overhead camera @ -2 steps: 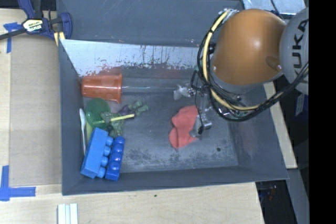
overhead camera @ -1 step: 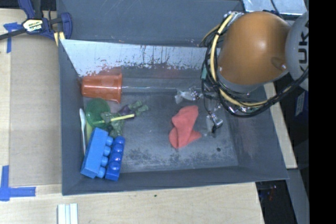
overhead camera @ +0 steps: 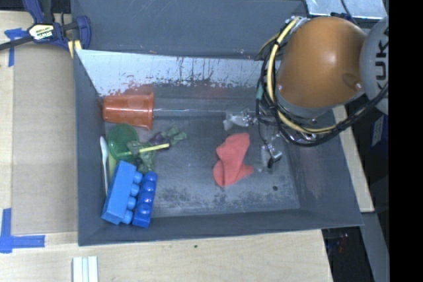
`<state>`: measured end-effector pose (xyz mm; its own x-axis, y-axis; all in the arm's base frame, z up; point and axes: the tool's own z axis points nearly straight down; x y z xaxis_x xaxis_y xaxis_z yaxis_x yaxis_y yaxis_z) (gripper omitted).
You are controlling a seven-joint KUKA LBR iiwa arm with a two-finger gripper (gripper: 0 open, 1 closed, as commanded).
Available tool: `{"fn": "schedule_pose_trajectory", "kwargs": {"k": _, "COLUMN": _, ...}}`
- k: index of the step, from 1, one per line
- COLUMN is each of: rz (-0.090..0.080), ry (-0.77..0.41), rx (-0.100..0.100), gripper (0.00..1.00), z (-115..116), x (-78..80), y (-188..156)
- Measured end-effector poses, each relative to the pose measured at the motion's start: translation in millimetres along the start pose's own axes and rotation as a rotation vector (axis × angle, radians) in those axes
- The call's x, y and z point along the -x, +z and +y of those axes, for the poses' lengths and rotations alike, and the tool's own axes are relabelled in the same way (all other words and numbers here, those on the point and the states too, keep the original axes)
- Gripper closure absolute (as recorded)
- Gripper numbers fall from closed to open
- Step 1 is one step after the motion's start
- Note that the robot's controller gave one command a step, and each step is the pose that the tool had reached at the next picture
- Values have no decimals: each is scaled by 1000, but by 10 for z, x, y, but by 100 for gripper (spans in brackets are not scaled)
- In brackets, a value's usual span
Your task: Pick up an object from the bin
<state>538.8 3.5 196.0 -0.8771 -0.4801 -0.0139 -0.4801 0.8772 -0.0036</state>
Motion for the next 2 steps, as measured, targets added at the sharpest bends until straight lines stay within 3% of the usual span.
{"fn": "schedule_pose_trajectory", "kwargs": {"k": 1, "rz": -4, "ry": -219, "rx": -2, "gripper": 0, "z": 110, "x": 136, "y": 497}}
{"fn": "schedule_pose_trajectory", "kwargs": {"k": 2, "rz": -5, "ry": -203, "rx": -5, "gripper": 0, "z": -38, "x": -2, "y": 704}}
